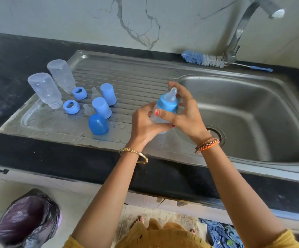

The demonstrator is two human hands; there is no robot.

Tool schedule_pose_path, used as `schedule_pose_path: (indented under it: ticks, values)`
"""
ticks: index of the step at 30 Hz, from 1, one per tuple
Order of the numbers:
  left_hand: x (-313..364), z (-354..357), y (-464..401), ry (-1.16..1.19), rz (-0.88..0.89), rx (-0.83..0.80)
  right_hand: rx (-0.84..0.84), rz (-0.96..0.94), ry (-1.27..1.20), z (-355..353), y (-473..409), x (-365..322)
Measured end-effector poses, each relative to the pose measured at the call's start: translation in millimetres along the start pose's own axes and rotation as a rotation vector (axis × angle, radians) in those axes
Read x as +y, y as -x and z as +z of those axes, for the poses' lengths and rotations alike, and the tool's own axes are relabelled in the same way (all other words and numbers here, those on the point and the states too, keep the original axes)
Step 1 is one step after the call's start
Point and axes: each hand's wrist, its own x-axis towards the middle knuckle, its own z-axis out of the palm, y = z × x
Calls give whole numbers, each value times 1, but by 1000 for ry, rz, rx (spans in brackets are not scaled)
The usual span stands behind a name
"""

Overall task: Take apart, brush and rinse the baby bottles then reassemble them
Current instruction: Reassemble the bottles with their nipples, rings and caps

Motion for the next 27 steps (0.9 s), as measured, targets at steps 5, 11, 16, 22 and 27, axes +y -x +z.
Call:
schedule_pose_path:
  ticks: [5, 11, 16, 22, 27]
  values:
    - [-1, 5, 0, 11, 6, 17, -64, -3, -55, -13, 0, -5]
    - [7, 12, 6, -17, 40, 31, 18, 9, -19, -11, 0, -2]
    - [10, 7, 1, 12, -25, 41, -112, 2, -74, -26, 2, -6]
    - [19, 13, 2, 7, 14, 15, 17, -20, 49, -20, 0, -3]
    - [16, 11, -2, 11, -12, 41, -155, 8, -146, -36, 0, -6]
